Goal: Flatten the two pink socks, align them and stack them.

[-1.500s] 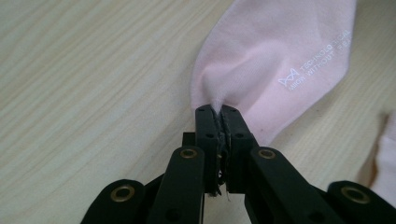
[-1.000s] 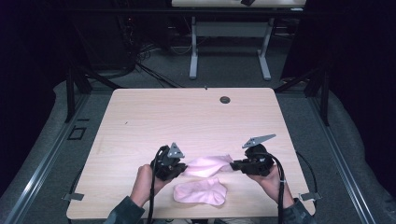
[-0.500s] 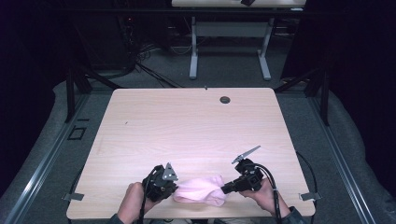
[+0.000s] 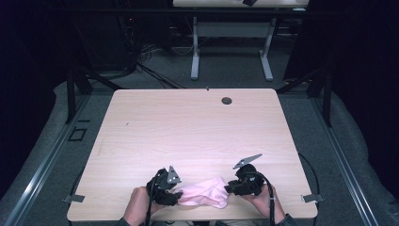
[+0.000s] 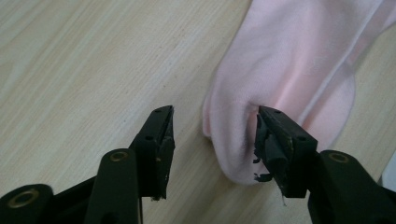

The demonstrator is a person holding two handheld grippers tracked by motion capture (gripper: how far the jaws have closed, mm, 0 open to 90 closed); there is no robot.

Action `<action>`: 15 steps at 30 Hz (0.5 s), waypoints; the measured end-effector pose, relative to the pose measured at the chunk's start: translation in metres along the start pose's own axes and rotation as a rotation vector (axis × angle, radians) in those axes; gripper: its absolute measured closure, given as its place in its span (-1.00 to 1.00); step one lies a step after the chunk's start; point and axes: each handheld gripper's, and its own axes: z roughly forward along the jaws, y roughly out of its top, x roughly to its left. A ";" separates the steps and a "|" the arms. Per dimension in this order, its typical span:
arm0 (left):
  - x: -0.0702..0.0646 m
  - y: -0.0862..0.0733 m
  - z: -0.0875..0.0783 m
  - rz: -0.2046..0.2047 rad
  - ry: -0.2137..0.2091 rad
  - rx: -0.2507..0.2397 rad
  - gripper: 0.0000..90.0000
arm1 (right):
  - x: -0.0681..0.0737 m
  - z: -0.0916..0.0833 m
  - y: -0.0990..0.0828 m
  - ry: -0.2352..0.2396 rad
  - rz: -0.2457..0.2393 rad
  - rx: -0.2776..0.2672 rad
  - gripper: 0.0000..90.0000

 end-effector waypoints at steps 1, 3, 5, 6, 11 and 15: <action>0.001 -0.001 -0.001 -0.010 0.001 -0.008 0.02 | 0.002 -0.005 -0.001 0.000 -0.003 -0.029 0.50; 0.003 -0.003 -0.002 -0.028 0.006 -0.016 -0.03 | 0.008 -0.013 -0.003 -0.005 -0.008 -0.072 0.44; 0.005 -0.005 -0.004 -0.050 0.003 -0.026 -0.06 | 0.018 -0.018 -0.005 0.017 -0.052 -0.099 0.36; 0.006 -0.006 -0.005 -0.067 0.007 -0.032 -0.09 | 0.023 -0.018 -0.005 0.028 -0.076 -0.087 0.32; 0.006 -0.008 0.000 -0.073 0.020 -0.014 -0.20 | 0.038 0.008 -0.009 -0.018 -0.178 0.015 0.64; 0.004 -0.009 0.005 -0.061 0.034 0.004 -0.20 | 0.036 0.017 -0.011 -0.041 -0.183 0.019 0.89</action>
